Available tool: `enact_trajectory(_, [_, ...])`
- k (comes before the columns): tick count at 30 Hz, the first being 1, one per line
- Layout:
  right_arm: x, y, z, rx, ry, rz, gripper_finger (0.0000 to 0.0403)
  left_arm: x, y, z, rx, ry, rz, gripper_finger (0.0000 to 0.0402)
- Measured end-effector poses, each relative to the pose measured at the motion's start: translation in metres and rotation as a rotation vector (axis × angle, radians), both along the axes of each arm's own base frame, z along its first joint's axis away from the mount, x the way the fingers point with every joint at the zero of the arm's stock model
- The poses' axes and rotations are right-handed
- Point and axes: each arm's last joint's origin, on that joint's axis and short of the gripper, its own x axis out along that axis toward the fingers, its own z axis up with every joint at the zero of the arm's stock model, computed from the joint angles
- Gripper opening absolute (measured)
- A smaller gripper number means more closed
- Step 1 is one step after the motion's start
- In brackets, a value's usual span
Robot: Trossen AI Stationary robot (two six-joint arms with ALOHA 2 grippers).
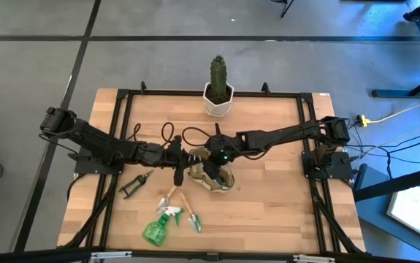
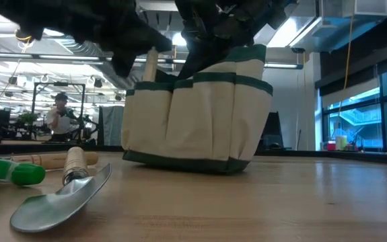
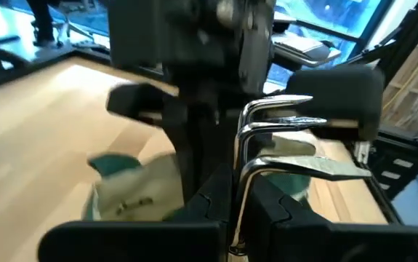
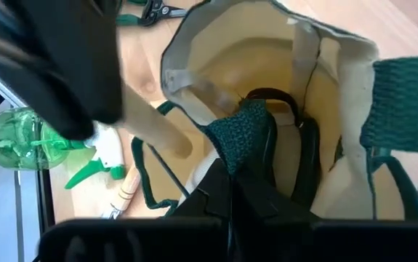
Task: Pick & Place Garden tools in Gardening bag
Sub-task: Put the brown hand rake into the green gardening bag
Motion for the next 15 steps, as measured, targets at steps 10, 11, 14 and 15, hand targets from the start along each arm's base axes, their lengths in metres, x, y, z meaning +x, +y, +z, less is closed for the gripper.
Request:
enact_trajectory(10, [0.000,0.000,0.000,-0.001,-0.001,-0.002,0.0003,-0.012,-0.006,-0.016,-0.051,-0.105,-0.029,0.0006])
enact_trajectory(11, [0.000,0.000,0.000,-0.001,0.000,-0.002,0.0003,-0.012,-0.006,-0.016,-0.052,-0.103,-0.035,0.0006])
enact_trajectory(14, [0.000,0.000,0.000,0.000,0.000,-0.002,0.0003,-0.012,-0.006,-0.019,-0.052,-0.075,-0.049,0.0006])
enact_trajectory(15, [0.000,0.000,0.000,0.000,0.000,-0.003,0.0003,-0.012,-0.006,-0.020,-0.050,-0.063,-0.044,0.0006])
